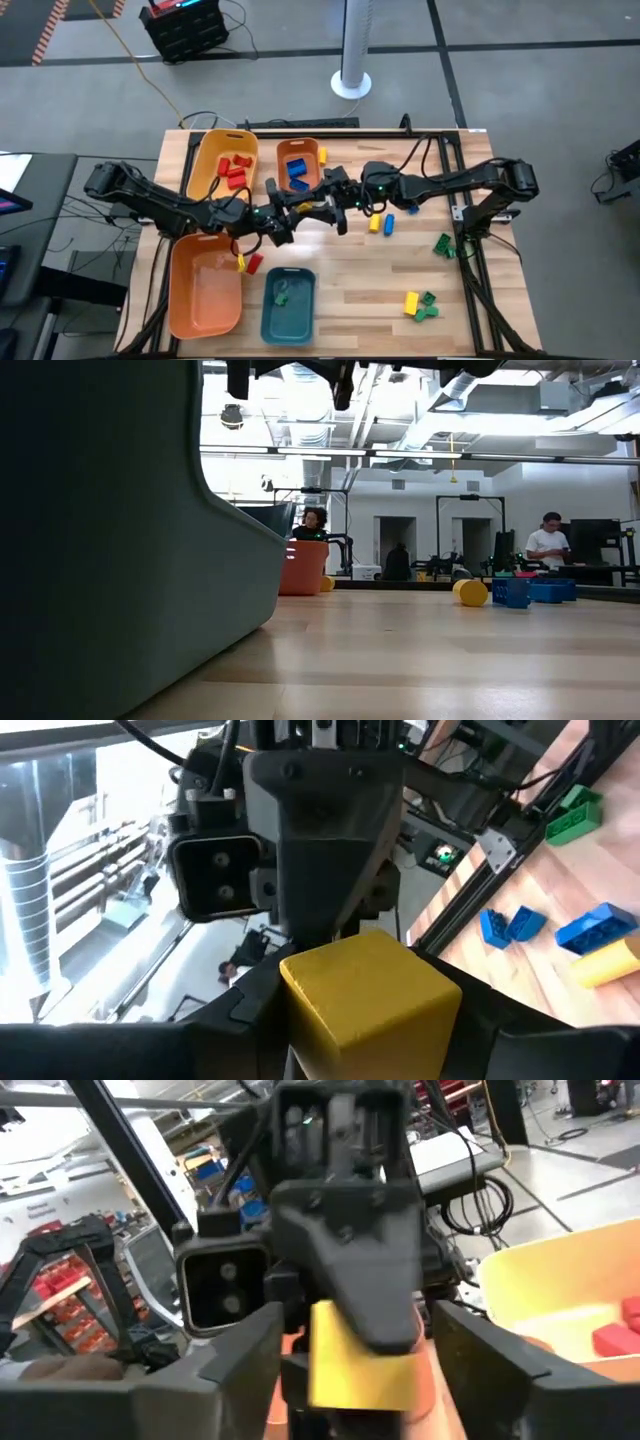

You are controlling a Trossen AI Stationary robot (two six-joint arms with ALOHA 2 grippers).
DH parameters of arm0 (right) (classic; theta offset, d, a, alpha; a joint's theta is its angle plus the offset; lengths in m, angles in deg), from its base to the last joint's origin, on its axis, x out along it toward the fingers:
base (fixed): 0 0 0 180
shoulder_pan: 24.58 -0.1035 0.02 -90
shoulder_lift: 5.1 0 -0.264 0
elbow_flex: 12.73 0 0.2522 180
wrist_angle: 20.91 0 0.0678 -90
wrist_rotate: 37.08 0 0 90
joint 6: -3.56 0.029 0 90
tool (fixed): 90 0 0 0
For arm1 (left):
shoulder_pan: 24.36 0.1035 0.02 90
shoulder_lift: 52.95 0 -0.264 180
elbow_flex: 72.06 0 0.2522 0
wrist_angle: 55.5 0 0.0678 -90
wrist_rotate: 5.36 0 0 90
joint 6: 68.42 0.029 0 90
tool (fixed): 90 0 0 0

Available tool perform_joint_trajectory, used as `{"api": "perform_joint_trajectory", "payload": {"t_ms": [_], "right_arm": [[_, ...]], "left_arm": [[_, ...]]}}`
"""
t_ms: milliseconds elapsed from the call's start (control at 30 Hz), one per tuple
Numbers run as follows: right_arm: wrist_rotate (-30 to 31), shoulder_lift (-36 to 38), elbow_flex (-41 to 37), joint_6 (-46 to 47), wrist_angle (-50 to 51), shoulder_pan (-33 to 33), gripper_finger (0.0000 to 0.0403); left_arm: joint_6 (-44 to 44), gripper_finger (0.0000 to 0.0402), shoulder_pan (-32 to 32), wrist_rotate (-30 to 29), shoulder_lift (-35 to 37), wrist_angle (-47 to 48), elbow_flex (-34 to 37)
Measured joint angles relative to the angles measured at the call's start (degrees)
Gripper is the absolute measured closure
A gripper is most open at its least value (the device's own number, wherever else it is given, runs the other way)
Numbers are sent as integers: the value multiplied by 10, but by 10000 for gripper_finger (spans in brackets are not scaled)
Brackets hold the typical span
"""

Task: Sort blocks
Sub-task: Put the yellow wooden block into the bottom orange bin

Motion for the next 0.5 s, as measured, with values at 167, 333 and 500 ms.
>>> {"api": "perform_joint_trajectory", "payload": {"t_ms": [167, 333, 500], "right_arm": [[1, 37, 0, -21, 68, -7, 113], [72, 70, -5, -30, 189, -39, 112], [228, 76, -56, -4, 254, -103, 112]], "left_arm": [[-21, 238, -38, -46, 44, 47, 9], [-137, 238, -123, -130, 124, 241, 27], [-519, 238, -249, -164, 194, 641, -15]]}}
